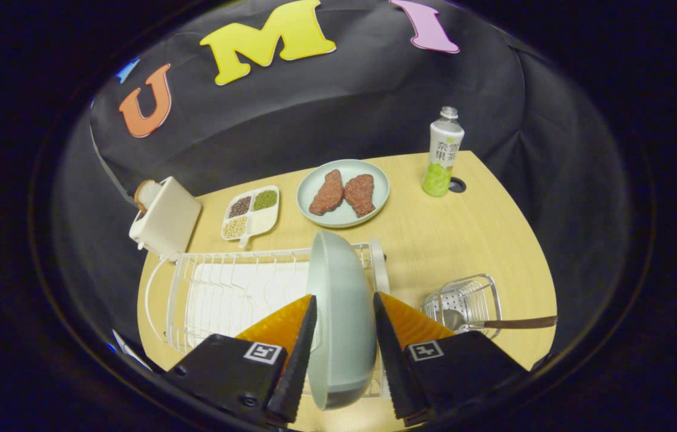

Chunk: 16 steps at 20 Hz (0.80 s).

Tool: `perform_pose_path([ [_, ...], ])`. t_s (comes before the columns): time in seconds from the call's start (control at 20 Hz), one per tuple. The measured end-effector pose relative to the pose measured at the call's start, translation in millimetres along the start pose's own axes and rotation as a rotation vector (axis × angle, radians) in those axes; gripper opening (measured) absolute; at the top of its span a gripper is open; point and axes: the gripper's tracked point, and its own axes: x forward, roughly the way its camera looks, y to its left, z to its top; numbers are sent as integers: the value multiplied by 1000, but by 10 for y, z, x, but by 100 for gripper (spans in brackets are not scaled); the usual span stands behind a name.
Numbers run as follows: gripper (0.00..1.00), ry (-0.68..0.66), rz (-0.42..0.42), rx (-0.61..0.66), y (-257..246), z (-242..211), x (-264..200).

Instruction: Take the plate from the dish rack, then take the spoon from the basket and place it into the plate.

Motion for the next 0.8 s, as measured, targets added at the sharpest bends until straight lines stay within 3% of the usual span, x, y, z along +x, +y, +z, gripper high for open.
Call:
perform_pose_path([
  [0.2,39,-12,-102,23,12,2,-36],
  [0.55,36,-72,-239,-18,-3,160,-316],
  [0.65,36,-101,-236,-30,4,214,-456],
  [0.8,31,-134,-159,-17,85,195,-727],
])
